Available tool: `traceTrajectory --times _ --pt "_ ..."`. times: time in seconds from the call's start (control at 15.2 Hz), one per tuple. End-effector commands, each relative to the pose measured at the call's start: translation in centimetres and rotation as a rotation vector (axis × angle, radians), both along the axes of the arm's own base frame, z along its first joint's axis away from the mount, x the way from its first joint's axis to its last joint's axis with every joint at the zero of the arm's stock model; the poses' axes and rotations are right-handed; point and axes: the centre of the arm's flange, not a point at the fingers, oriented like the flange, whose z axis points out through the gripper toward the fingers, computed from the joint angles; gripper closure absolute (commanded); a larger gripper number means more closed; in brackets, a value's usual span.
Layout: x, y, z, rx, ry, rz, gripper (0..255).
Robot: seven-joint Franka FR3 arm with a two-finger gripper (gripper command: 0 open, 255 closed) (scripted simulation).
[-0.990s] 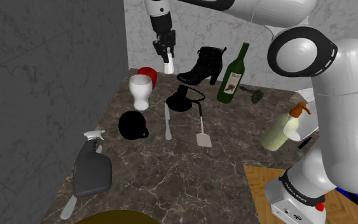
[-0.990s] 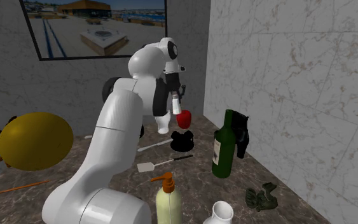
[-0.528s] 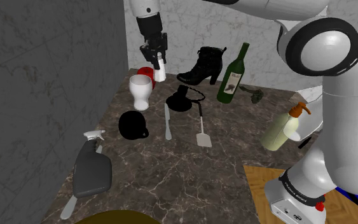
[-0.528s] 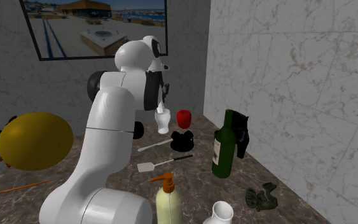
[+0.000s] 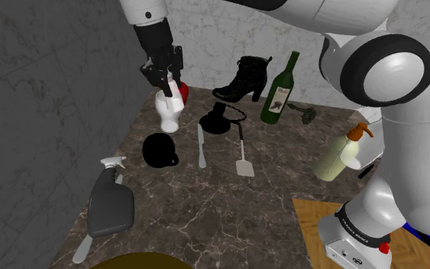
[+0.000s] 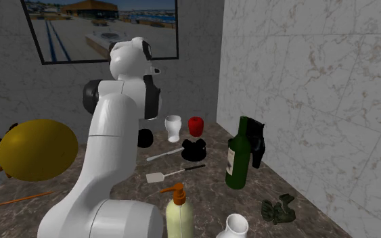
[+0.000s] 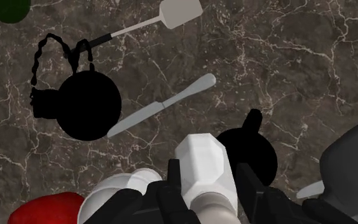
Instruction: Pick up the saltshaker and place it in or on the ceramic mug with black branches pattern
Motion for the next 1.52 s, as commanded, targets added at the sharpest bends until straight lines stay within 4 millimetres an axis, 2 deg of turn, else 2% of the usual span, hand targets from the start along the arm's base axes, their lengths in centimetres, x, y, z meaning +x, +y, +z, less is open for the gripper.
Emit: traceTrajectory --times 0.0,0.2,1.25,1.45 --pt "-1.4 2.1 0.1 0.000 0.000 -0.001 255" --pt "-3.3 5.8 0.4 0.000 0.000 -0.001 255" --pt "-3.3 5.8 -8.1 0.000 0.000 -0.001 255" --pt "-3.3 5.8 -8.5 0.000 0.000 -0.001 255"
